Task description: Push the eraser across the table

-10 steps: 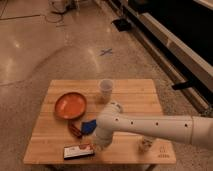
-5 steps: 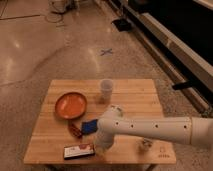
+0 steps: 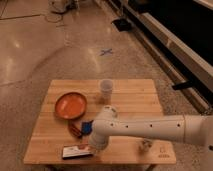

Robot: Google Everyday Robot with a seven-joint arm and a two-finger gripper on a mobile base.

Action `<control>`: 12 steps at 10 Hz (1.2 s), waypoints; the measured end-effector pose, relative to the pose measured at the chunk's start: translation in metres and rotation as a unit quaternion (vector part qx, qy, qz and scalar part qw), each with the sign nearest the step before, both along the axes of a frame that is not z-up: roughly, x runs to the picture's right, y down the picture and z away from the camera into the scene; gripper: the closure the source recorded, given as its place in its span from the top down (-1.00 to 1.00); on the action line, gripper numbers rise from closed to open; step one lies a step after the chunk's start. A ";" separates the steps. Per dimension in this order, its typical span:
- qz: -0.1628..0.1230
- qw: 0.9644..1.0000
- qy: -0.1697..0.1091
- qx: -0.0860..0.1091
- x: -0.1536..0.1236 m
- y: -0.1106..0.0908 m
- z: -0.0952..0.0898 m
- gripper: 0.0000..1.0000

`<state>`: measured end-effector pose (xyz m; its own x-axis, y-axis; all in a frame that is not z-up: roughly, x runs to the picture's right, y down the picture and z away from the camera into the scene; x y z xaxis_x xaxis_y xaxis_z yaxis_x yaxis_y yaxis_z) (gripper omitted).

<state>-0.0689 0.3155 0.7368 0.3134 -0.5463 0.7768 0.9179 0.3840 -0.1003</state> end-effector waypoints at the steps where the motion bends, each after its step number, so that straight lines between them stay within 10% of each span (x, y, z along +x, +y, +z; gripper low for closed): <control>1: -0.004 1.000 -0.007 -0.001 -0.007 0.002 0.000 -1.00; 12: -0.043 0.996 -0.081 0.007 -0.085 -0.002 0.003 -1.00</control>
<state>-0.1542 0.3138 0.7398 0.1361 -0.5764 0.8057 0.9512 0.3033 0.0563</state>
